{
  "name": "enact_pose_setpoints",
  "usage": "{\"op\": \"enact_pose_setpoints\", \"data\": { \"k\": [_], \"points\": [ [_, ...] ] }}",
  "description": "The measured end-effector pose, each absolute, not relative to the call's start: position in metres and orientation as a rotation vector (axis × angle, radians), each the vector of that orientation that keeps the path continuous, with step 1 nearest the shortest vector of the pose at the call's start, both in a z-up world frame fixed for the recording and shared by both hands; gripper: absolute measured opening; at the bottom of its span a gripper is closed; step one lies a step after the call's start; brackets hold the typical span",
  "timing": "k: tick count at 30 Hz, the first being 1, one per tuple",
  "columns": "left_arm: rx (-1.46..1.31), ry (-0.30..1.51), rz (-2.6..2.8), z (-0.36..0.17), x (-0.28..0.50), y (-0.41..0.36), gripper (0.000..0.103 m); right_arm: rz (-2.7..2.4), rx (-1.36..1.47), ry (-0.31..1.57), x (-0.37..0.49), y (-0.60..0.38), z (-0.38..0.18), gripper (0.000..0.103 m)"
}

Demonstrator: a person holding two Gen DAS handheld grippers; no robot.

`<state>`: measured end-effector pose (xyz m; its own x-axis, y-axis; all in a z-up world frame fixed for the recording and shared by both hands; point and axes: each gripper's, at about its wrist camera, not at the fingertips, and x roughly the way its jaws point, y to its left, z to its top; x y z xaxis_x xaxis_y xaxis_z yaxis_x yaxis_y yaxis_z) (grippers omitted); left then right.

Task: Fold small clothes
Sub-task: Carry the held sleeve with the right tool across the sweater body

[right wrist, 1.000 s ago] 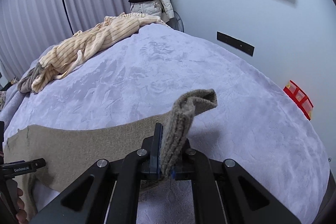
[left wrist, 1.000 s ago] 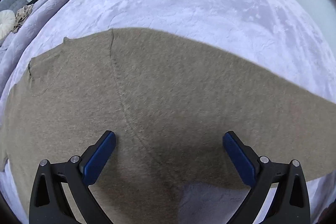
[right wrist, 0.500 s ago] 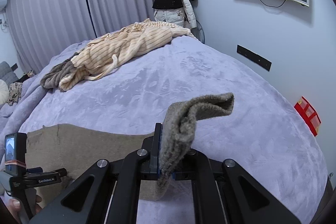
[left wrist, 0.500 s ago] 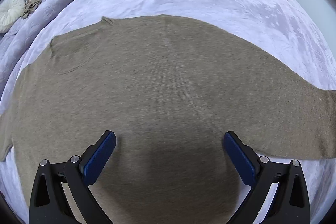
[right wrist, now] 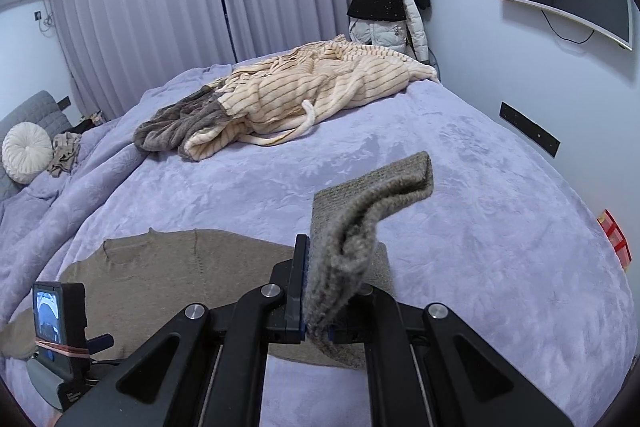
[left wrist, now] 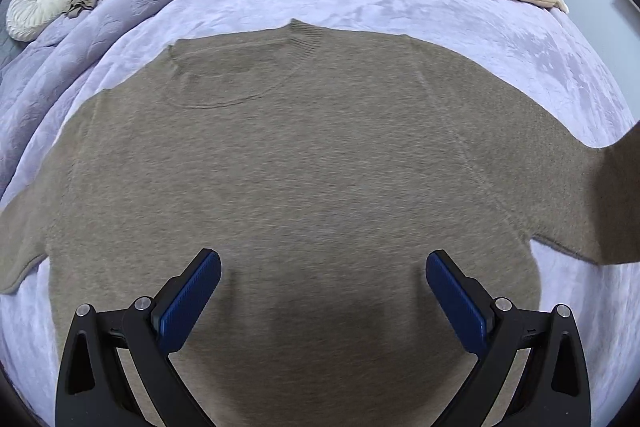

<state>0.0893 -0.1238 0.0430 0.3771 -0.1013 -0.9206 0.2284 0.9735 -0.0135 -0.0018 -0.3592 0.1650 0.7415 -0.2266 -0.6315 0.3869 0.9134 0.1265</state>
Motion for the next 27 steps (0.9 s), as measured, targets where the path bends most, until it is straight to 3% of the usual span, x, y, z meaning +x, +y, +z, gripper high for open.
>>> {"op": "enact_pose_setpoints", "data": {
  "k": [27],
  "points": [
    [0.006, 1.138, -0.132, 0.033, 0.091, 0.031, 0.103, -0.136, 0.13, 0.713, 0.087, -0.156, 0.158, 0.007]
  ]
}}
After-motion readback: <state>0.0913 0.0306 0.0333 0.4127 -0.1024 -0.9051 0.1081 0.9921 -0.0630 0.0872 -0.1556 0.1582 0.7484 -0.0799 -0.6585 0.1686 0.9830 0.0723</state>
